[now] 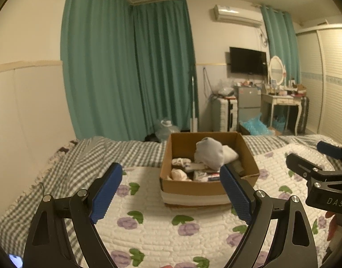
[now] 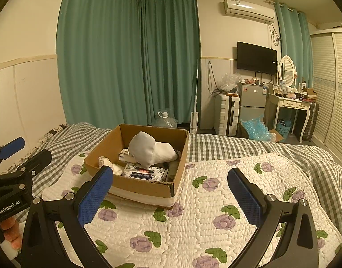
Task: Organize soft objects
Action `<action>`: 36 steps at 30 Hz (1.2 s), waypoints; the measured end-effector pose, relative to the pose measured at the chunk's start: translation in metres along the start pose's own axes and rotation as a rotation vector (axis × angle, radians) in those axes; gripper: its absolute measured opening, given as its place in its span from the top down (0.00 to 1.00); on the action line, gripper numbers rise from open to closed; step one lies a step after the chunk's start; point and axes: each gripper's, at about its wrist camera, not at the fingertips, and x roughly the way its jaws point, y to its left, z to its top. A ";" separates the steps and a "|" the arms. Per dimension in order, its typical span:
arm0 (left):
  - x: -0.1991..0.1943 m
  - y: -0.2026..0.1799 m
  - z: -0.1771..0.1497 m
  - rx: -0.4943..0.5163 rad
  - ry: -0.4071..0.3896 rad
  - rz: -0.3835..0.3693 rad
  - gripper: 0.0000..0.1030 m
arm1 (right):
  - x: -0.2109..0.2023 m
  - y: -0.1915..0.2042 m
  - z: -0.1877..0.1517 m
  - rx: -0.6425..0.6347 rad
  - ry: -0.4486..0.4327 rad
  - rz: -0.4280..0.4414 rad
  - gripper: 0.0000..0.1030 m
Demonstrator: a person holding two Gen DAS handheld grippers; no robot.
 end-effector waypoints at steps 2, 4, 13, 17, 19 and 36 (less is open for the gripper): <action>0.000 0.001 0.000 -0.004 0.001 -0.002 0.13 | 0.000 0.000 0.000 0.002 0.001 0.000 0.00; 0.000 0.001 0.000 -0.007 0.002 -0.004 0.13 | 0.000 0.000 0.000 0.003 0.001 0.001 0.00; 0.000 0.002 0.000 -0.006 0.000 -0.005 0.13 | 0.000 0.000 -0.001 0.005 0.000 0.001 0.00; 0.000 0.001 0.000 -0.007 0.002 -0.005 0.13 | 0.000 0.000 -0.001 0.004 0.001 0.001 0.00; 0.000 0.001 0.000 -0.008 0.001 -0.005 0.13 | 0.000 0.000 -0.002 0.004 0.002 0.003 0.00; -0.001 0.001 -0.001 -0.012 -0.002 -0.006 0.13 | 0.001 0.001 -0.002 0.005 0.003 0.001 0.00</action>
